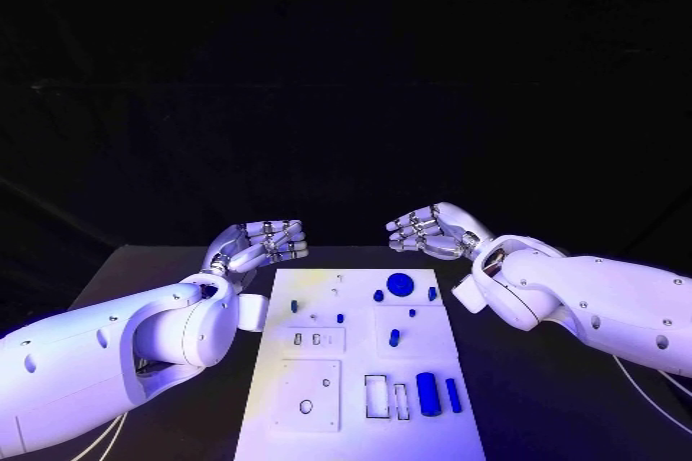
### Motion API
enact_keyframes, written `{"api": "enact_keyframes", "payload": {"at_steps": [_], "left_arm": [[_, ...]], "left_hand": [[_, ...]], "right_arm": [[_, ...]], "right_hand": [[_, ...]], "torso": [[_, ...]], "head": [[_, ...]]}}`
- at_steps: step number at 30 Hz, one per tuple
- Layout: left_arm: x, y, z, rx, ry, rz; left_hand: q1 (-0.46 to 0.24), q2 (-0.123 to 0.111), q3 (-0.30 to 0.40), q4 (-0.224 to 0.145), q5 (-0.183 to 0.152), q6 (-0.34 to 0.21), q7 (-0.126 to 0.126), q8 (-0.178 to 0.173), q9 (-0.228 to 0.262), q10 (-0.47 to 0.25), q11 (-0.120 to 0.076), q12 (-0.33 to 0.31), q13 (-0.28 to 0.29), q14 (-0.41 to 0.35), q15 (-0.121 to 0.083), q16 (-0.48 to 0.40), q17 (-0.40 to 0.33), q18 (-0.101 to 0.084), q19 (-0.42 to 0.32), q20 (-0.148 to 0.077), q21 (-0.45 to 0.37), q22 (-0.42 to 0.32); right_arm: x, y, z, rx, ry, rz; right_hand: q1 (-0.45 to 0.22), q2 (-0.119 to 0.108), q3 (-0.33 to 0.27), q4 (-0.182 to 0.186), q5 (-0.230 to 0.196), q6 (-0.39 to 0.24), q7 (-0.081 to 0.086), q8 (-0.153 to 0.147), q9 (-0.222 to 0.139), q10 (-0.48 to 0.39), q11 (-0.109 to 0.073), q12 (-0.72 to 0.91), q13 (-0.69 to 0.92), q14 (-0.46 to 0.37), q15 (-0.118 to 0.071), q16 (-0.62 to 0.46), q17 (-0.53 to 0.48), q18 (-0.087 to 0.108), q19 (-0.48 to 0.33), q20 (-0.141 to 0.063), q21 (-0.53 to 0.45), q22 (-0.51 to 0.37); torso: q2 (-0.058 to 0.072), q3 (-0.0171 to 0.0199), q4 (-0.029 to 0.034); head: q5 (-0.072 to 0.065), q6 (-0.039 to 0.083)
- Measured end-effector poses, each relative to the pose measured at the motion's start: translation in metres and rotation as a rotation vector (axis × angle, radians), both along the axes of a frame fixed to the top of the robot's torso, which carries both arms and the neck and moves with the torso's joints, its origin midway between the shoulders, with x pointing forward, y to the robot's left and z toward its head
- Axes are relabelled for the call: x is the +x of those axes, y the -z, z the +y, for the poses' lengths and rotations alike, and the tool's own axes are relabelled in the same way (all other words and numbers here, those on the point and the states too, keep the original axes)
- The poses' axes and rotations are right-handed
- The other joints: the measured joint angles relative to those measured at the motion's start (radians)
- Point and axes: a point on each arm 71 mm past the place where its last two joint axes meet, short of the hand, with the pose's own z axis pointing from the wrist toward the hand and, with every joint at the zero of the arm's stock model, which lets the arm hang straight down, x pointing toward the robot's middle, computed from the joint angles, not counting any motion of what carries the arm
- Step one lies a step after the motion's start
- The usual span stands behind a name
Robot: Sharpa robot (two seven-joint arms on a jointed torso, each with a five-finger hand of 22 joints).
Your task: Assemble the parts on the task board
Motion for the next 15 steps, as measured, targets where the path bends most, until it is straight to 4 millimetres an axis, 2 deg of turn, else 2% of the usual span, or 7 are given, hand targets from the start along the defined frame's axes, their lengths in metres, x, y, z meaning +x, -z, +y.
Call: {"api": "enact_keyframes", "payload": {"at_steps": [1,2,4,5,8,12,15], "left_arm": [[-0.001,-0.002,0.001,-0.003,0.006,-0.002],[-0.003,-0.004,0.001,-0.006,0.013,-0.004],[-0.005,-0.008,0.001,-0.011,0.031,-0.009],[-0.007,-0.01,0.0,-0.012,0.039,-0.011],[-0.01,-0.015,0.0,-0.011,0.061,-0.017],[-0.013,-0.021,-0.001,-0.006,0.085,-0.025],[-0.015,-0.024,-0.002,-0.001,0.097,-0.03]], "left_hand": [[0.002,-0.002,0.004,-0.004,0.0,0.005,-0.005,0.0,0.0,0.013,-0.004,-0.003,0.0,0.014,-0.005,0.004,0.003,0.0,0.011,-0.003,0.004,0.0],[0.004,-0.004,0.008,-0.008,0.0,0.012,-0.008,0.0,-0.001,0.024,-0.007,-0.01,-0.001,0.028,-0.009,0.004,0.006,0.0,0.022,-0.006,0.007,0.0],[0.004,-0.004,0.016,-0.016,0.0,0.026,-0.012,0.0,-0.002,0.041,-0.014,-0.023,-0.004,0.053,-0.016,0.004,0.013,0.0,0.039,-0.014,0.014,0.0],[0.008,-0.008,0.021,-0.021,0.0,0.037,-0.013,0.0,-0.002,0.055,-0.017,-0.032,-0.004,0.066,-0.02,0.004,0.016,0.0,0.05,-0.018,0.014,0.0],[0.008,-0.008,0.026,-0.026,0.0,0.045,-0.019,0.0,-0.002,0.068,-0.018,-0.041,-0.004,0.081,-0.026,0.004,0.021,0.0,0.059,-0.024,0.019,0.0],[0.005,-0.011,0.034,-0.025,0.0,0.048,-0.016,-0.007,-0.002,0.074,-0.021,-0.057,-0.004,0.1,-0.029,0.004,0.029,0.0,0.074,-0.029,0.023,0.0],[0.001,-0.014,0.034,-0.025,0.0,0.048,-0.016,-0.007,-0.002,0.074,-0.021,-0.063,-0.005,0.104,-0.032,0.004,0.031,0.0,0.076,-0.031,0.023,0.0]], "right_arm": [[0.001,-0.002,0.0,-0.028,-0.001,-0.015],[0.002,-0.004,0.0,-0.058,-0.004,-0.03],[0.002,-0.006,0.0,-0.131,-0.009,-0.061],[0.003,-0.007,0.001,-0.163,-0.011,-0.075],[0.003,-0.009,0.002,-0.267,-0.021,-0.122],[0.002,-0.011,0.008,-0.391,-0.041,-0.187],[0.001,-0.012,0.014,-0.475,-0.058,-0.231]], "right_hand": [[-0.006,-0.024,0.024,-0.024,0.004,0.088,-0.008,0.007,0.002,0.104,-0.029,0.006,0.002,0.124,-0.036,0.022,0.019,0.009,0.085,-0.029,0.066,0.032],[-0.013,-0.045,0.038,-0.038,0.006,0.145,-0.019,0.011,0.003,0.175,-0.049,0.01,0.006,0.212,-0.063,0.04,0.034,0.016,0.144,-0.05,0.111,0.053],[-0.03,-0.061,0.041,-0.041,0.01,0.19,-0.032,0.011,0.006,0.233,-0.07,0.011,0.009,0.288,-0.087,0.061,0.053,0.016,0.192,-0.07,0.152,0.074],[-0.042,-0.076,0.037,-0.037,0.036,0.211,-0.042,0.018,0.009,0.261,-0.082,0.015,0.013,0.331,-0.1,0.081,0.068,0.016,0.219,-0.08,0.173,0.084],[-0.062,-0.096,0.017,-0.023,0.086,0.241,-0.062,0.023,0.017,0.288,-0.102,0.016,0.022,0.412,-0.126,0.134,0.107,0.016,0.279,-0.108,0.219,0.108],[-0.066,-0.111,0.001,-0.007,0.091,0.245,-0.066,0.016,0.019,0.292,-0.106,-0.007,0.029,0.47,-0.145,0.219,0.172,0.016,0.346,-0.136,0.277,0.14],[-0.068,-0.122,-0.011,0.005,0.084,0.245,-0.066,-0.002,0.019,0.285,-0.113,-0.02,0.038,0.472,-0.147,0.291,0.23,0.016,0.385,-0.149,0.316,0.166]], "torso": [[0.005,0.0006,-0.0009],[0.011,0.0012,-0.002],[0.021,0.0018,-0.0028],[0.027,0.0022,-0.0034],[0.04,0.003,-0.0041],[0.057,0.0035,-0.0057],[0.068,0.0035,-0.0074]], "head": [[0.0,0.001],[-0.001,0.001],[-0.003,0.001],[-0.004,0.002],[-0.006,0.004],[-0.009,0.01],[-0.01,0.012]]}}
